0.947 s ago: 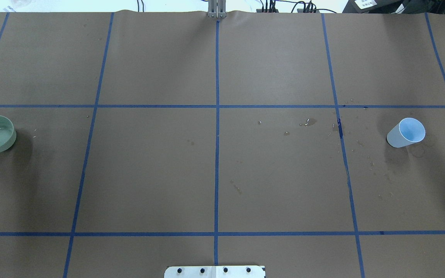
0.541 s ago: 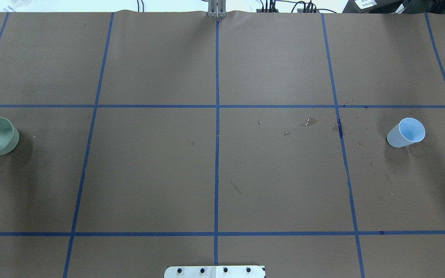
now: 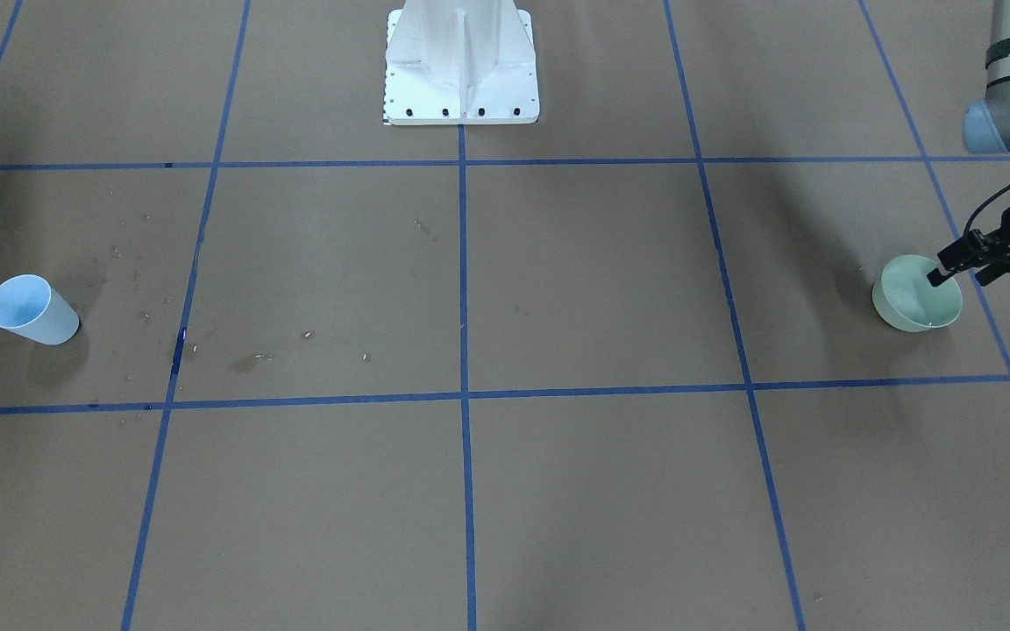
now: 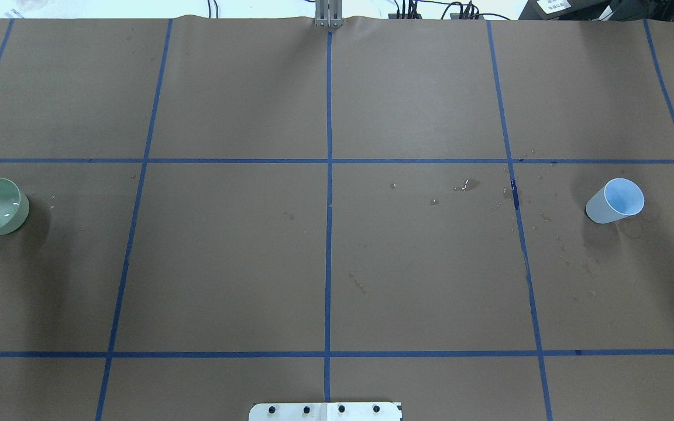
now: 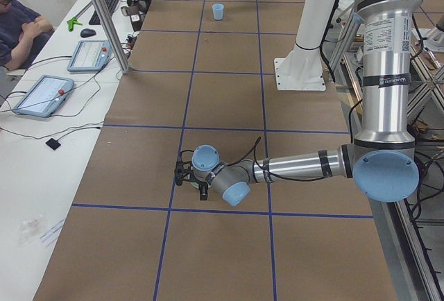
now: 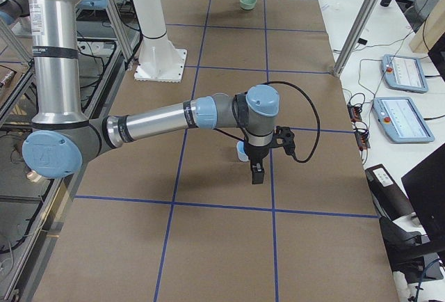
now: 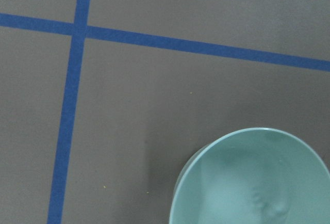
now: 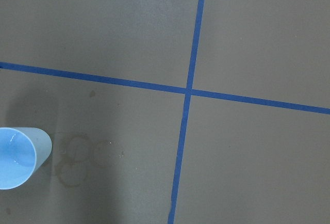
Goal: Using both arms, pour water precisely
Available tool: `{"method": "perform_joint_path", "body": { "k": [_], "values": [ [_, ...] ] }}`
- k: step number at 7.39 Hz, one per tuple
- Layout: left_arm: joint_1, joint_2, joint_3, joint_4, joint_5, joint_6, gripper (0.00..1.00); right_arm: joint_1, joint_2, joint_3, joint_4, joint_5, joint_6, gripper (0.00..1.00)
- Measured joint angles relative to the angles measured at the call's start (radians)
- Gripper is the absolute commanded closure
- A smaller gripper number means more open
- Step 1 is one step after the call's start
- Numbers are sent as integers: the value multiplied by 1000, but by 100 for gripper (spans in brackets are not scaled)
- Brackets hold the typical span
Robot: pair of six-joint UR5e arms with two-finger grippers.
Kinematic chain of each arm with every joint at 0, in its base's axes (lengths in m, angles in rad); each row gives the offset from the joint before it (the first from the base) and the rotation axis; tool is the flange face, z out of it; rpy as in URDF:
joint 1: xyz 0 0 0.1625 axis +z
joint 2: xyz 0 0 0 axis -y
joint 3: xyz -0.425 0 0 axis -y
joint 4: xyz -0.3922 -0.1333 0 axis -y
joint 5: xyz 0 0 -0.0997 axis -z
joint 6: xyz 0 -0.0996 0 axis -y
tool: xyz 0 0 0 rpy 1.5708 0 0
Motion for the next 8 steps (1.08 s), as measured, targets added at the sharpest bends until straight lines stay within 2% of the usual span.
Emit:
{"method": "perform_joint_path", "body": {
  "k": [2, 5, 6, 8],
  "values": [
    [-19, -19, -48, 100, 28, 80, 0, 0, -21, 1, 0, 3, -6, 1],
    [-110, -76, -236, 569, 149, 406, 0, 9, -52, 2, 0, 5, -6, 1],
    [-154, -101, -262, 701, 169, 538, 0, 13, -62, 1, 0, 6, -5, 1],
    [-229, -113, -265, 823, 160, 698, 0, 15, -89, -1, 0, 16, -2, 1]
  ]
}}
